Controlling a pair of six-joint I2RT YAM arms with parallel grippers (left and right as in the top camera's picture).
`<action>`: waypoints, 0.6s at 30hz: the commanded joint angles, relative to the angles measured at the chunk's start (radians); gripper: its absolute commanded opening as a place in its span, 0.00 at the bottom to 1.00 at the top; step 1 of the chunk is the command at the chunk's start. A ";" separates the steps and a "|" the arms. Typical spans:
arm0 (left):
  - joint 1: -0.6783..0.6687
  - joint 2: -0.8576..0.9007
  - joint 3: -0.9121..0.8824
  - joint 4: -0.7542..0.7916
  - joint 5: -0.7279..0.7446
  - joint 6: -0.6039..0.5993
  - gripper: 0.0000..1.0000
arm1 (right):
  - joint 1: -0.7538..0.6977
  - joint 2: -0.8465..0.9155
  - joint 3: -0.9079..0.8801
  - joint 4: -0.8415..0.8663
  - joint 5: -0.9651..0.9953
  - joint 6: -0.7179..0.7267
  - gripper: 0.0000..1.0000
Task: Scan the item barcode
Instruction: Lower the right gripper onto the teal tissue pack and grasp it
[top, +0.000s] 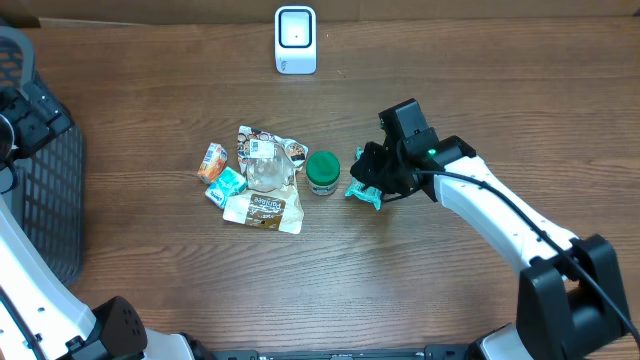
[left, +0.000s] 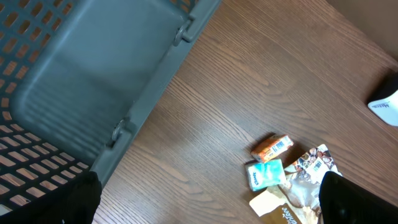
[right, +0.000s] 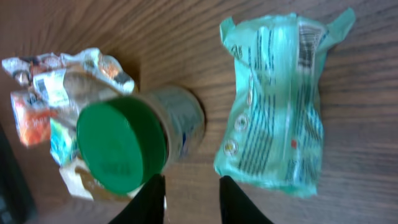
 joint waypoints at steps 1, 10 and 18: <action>0.004 0.004 0.013 0.000 0.003 0.023 1.00 | 0.001 0.054 0.021 0.038 0.028 0.119 0.23; 0.004 0.004 0.013 0.000 0.003 0.023 1.00 | 0.014 0.150 0.021 0.079 -0.006 0.147 0.21; 0.004 0.004 0.013 0.000 0.003 0.023 0.99 | -0.066 0.150 0.022 -0.091 -0.071 0.015 0.22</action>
